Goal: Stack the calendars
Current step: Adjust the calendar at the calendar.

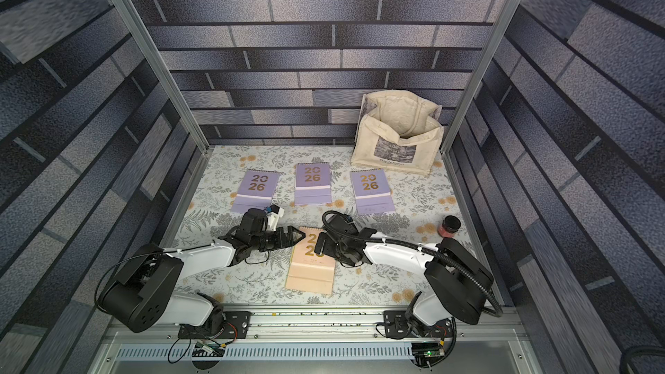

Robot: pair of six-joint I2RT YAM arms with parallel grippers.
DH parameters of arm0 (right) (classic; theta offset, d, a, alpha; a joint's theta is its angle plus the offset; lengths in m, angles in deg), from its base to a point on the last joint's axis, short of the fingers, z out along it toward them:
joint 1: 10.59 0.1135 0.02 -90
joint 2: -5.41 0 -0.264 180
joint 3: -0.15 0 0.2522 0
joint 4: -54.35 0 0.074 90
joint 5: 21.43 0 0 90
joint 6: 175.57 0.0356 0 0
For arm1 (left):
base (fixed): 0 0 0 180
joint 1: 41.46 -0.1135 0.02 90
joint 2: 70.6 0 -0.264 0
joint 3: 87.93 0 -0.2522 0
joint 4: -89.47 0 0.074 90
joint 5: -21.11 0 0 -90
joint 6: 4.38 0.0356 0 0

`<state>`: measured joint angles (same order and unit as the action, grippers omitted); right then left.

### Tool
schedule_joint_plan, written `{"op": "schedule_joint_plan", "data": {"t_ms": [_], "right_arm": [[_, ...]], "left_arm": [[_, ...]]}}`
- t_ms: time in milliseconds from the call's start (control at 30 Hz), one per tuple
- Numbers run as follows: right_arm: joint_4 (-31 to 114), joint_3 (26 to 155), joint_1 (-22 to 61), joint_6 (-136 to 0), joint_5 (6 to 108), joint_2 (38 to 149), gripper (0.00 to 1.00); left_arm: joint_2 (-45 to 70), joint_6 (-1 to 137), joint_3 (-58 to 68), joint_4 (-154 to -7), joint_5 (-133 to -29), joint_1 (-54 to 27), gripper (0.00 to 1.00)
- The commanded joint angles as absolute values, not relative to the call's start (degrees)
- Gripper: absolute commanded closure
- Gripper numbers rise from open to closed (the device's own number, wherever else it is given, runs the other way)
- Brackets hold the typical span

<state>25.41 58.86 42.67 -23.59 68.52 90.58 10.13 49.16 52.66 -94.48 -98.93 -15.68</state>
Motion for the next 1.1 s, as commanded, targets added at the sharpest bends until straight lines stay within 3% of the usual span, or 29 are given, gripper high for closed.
{"op": "schedule_joint_plan", "data": {"t_ms": [0, 1067], "right_arm": [[24.16, 60.32, 43.38, -24.21, 68.35, 92.03, 0.0], [23.72, 64.18, 44.41, -24.07, 67.98, 95.7, 0.0]], "left_arm": [[10.17, 48.45, 52.56, -95.23, -100.14, -15.88, 0.0], [9.56, 48.36, 52.91, -95.84, -100.07, -15.96, 0.0]]}}
